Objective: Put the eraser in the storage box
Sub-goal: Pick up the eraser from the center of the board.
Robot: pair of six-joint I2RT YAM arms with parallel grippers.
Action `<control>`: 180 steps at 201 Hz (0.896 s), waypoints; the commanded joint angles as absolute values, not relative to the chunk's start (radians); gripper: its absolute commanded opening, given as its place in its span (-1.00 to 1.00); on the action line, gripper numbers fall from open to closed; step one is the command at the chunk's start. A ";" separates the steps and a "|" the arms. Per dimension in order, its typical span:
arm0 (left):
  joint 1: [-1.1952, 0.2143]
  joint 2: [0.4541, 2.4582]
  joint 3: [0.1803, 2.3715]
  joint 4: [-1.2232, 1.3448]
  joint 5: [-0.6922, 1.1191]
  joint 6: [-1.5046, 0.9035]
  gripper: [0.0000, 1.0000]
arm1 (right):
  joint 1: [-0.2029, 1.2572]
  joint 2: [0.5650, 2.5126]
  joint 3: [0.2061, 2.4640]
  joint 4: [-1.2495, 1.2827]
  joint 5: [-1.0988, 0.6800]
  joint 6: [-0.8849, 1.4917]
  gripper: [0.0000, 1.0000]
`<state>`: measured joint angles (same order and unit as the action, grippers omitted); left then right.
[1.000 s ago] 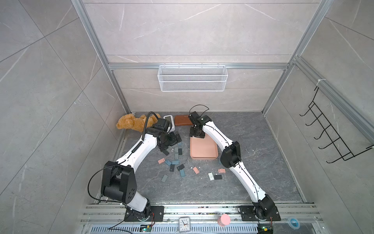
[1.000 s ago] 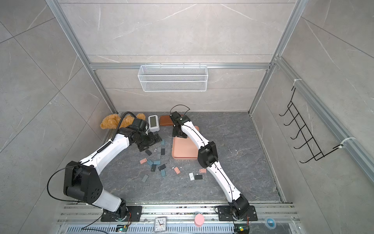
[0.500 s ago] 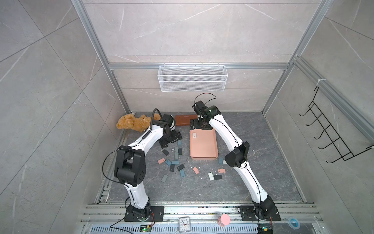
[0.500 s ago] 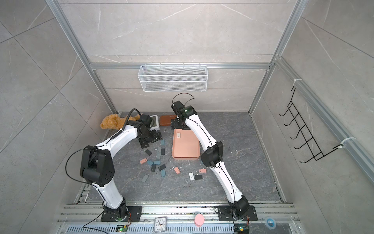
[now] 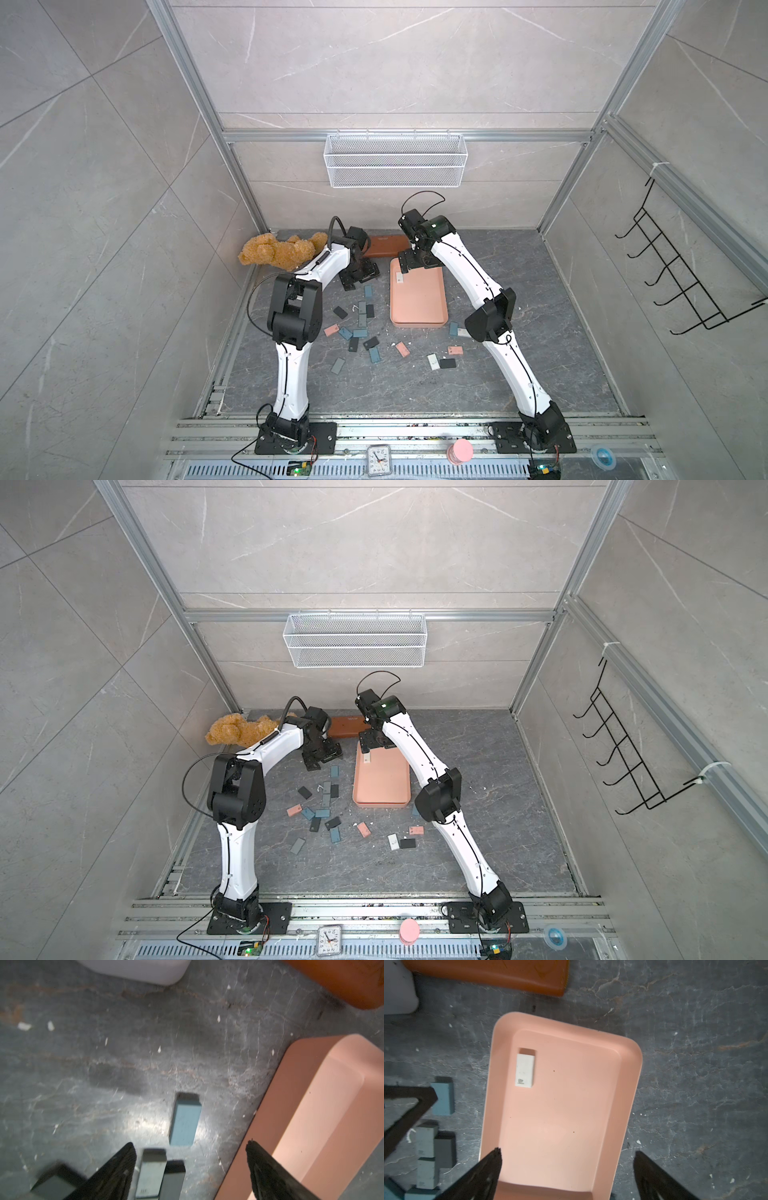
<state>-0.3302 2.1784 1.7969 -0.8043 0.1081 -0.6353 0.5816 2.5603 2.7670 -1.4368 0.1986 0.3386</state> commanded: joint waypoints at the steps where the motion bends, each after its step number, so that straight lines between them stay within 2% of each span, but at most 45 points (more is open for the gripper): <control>1: -0.324 2.229 1.868 -0.851 0.100 -0.562 0.55 | 0.581 2.410 2.579 -1.325 0.212 0.321 0.99; 24: -0.324 2.250 1.867 -0.871 0.098 -0.532 0.45 | 0.567 2.182 2.146 -1.054 0.170 0.342 0.99; 39: -0.324 2.242 1.848 -0.870 0.089 -0.510 0.36 | 0.562 2.101 1.991 -0.962 0.167 0.353 0.99; 97: -0.339 2.256 1.844 -0.854 0.098 -0.477 0.24 | 0.557 1.957 1.722 -0.809 0.132 0.387 0.99; 158: -0.381 2.276 1.812 -0.872 0.055 -0.465 0.14 | 0.553 1.880 1.584 -0.757 0.120 0.429 0.99; 180: -0.396 2.289 1.812 -0.883 0.023 -0.461 0.05 | 0.549 1.859 1.546 -0.747 0.107 0.439 0.99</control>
